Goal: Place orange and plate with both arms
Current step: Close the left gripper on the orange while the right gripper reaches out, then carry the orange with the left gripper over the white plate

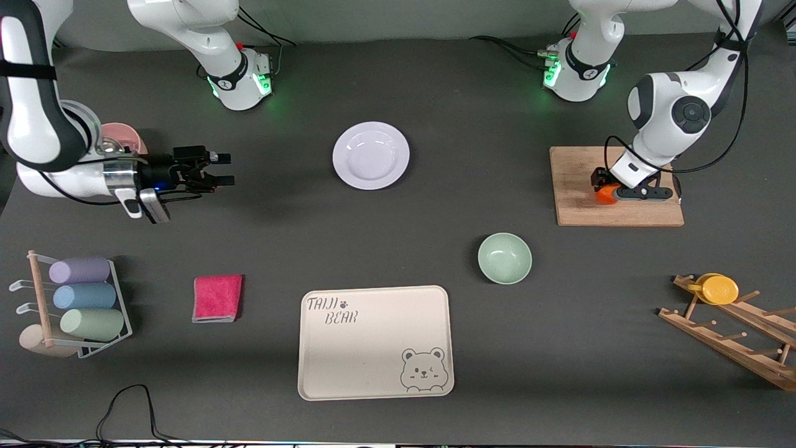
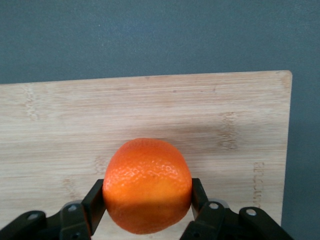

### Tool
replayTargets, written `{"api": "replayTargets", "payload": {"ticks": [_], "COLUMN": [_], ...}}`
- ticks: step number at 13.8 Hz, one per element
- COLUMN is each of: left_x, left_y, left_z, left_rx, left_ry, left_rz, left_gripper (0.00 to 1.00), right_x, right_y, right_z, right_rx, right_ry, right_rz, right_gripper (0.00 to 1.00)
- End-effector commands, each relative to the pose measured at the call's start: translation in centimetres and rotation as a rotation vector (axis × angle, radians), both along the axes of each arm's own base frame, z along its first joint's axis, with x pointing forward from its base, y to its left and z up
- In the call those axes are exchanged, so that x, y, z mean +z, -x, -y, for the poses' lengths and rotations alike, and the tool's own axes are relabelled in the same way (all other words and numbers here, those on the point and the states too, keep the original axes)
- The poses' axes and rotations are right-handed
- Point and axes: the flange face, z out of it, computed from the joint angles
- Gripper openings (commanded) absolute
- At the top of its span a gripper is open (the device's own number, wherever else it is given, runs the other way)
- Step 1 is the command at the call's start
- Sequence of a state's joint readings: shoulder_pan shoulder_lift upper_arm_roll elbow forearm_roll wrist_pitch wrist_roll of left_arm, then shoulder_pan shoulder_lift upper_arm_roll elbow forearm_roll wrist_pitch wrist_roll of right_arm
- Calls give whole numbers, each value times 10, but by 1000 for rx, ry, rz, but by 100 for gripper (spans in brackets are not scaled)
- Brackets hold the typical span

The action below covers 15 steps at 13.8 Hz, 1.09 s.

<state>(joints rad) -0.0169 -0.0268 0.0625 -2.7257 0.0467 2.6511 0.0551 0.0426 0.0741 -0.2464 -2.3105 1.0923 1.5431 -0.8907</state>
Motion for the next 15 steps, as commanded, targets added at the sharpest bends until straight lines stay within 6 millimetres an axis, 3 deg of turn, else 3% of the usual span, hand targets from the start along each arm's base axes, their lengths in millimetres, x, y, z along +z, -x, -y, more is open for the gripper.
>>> {"api": "replayTargets", "payload": {"ticks": [1,2,5,8,12,15], "left_x": [58,83,145,182,204,197], "left_y": [-17,-25,-33,-22,11,43], "left_z": [23,38,119,194,305,367], "left_rx": [-21,-5,33,108,231,319], "left_ry": [-7,-12,60,91,129,145], "left_rz": [-33,-50,-106,-114,-90,-53], "left_gripper": [0,0,0,0,0,0], "right_x": [-36,-47,-70,-90,-129,-149], "right_y": [15,18,29,46,81,103], "right_z": [-6,-7,-10,-20,-29,-35], "right_rx": [-11,-8,-33,-59,-98,-132], "right_ry": [-81,-85,-102,-118,-137,-143], "right_rz": [35,26,-14,1,-1,-21], "right_gripper": [100,100,100,100,100,100]}}
